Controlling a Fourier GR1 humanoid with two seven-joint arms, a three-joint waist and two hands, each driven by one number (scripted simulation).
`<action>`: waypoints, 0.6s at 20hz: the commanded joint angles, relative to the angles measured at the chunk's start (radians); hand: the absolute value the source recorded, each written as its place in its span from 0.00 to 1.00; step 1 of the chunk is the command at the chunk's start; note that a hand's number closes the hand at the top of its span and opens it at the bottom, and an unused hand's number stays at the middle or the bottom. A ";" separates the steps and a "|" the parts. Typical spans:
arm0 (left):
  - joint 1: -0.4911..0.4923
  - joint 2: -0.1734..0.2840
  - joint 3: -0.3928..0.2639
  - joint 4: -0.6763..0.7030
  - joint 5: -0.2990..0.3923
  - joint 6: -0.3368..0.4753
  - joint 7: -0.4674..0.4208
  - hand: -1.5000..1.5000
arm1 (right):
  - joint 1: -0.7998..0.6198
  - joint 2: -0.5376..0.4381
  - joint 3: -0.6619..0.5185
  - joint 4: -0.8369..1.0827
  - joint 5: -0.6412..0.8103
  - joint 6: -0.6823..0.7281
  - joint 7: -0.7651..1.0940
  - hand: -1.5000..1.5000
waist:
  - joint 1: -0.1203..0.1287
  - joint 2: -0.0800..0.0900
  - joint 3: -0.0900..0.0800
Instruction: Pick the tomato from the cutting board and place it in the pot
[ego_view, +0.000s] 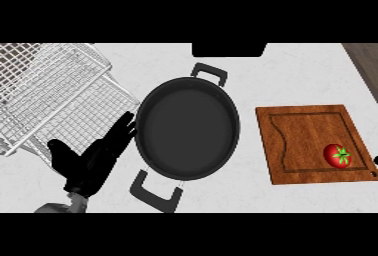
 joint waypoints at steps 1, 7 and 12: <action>0.013 -0.014 0.001 -0.008 -0.013 0.008 0.017 0.50 | -0.044 -0.026 -0.039 -0.115 -0.088 0.095 0.247 0.00 | 0.004 0.001 0.001; 0.015 -0.035 0.020 0.028 -0.046 -0.042 -0.011 0.50 | -0.095 0.095 -0.046 -0.138 -0.046 0.067 0.367 0.00 | 0.012 0.005 0.002; -0.041 -0.064 0.065 0.046 -0.034 -0.064 0.032 0.50 | -0.105 0.214 -0.002 -0.113 0.046 0.052 0.348 0.00 | 0.011 0.006 0.003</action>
